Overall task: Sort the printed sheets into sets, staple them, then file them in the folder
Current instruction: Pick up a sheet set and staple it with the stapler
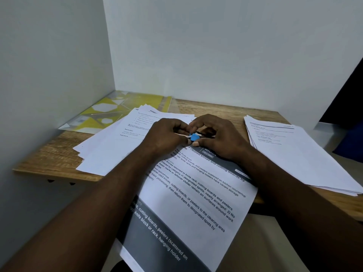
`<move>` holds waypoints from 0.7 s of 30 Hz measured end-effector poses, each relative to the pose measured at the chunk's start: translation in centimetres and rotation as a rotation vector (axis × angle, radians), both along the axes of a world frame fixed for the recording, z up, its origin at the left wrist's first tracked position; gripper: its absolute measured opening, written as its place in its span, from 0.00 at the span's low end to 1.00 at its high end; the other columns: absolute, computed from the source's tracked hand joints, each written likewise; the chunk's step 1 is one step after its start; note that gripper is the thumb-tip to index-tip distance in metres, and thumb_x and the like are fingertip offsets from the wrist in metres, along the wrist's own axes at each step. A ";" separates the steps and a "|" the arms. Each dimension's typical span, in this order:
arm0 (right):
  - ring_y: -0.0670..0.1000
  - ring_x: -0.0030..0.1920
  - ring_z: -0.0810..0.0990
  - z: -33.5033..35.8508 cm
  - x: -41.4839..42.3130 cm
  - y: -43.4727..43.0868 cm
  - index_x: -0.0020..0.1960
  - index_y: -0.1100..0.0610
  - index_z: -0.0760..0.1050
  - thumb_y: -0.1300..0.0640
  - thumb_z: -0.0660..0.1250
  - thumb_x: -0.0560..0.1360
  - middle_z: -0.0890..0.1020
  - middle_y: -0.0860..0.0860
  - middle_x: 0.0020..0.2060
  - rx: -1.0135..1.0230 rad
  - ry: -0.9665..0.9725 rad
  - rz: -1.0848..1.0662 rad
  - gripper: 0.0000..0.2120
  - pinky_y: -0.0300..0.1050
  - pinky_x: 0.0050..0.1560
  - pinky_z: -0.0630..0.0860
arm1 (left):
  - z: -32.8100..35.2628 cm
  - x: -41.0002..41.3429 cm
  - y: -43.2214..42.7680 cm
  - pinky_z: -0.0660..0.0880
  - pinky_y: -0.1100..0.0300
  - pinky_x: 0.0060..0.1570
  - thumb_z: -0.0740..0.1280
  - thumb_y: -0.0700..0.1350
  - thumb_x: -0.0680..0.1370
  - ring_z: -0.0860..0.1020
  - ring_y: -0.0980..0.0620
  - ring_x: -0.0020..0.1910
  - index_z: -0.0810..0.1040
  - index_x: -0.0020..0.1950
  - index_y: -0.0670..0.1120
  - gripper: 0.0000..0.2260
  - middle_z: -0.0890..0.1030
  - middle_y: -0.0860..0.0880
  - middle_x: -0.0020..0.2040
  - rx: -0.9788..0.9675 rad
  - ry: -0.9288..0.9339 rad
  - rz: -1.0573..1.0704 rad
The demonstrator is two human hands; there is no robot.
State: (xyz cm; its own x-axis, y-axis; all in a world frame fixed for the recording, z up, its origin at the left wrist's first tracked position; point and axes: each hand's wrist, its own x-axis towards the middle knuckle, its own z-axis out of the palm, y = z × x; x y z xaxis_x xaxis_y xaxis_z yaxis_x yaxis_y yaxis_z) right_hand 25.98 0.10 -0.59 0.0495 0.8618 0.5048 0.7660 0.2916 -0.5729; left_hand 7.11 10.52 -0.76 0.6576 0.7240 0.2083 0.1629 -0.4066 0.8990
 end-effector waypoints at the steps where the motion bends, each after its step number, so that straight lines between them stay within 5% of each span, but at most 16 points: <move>1: 0.50 0.61 0.83 -0.1 0.0 0.0 0.53 0.52 0.84 0.66 0.82 0.69 0.84 0.46 0.58 0.012 -0.016 0.007 0.16 0.55 0.58 0.82 | 0.0 0.0 0.0 0.77 0.62 0.43 0.78 0.36 0.69 0.84 0.59 0.40 0.88 0.49 0.50 0.13 0.88 0.52 0.43 -0.003 0.004 -0.002; 15: 0.51 0.60 0.83 -0.6 0.3 0.2 0.50 0.57 0.86 0.68 0.82 0.68 0.85 0.48 0.57 0.027 0.070 0.034 0.13 0.59 0.58 0.81 | 0.1 -0.1 -0.4 0.77 0.65 0.44 0.77 0.33 0.70 0.85 0.60 0.40 0.87 0.47 0.52 0.14 0.88 0.53 0.41 -0.021 -0.016 -0.003; 21: 0.54 0.61 0.83 -0.7 0.8 0.7 0.49 0.60 0.86 0.68 0.82 0.68 0.84 0.53 0.58 -0.062 0.206 0.072 0.12 0.54 0.63 0.80 | 0.1 0.0 -0.2 0.82 0.49 0.59 0.77 0.35 0.70 0.87 0.55 0.46 0.88 0.49 0.51 0.13 0.88 0.53 0.42 0.012 0.002 0.007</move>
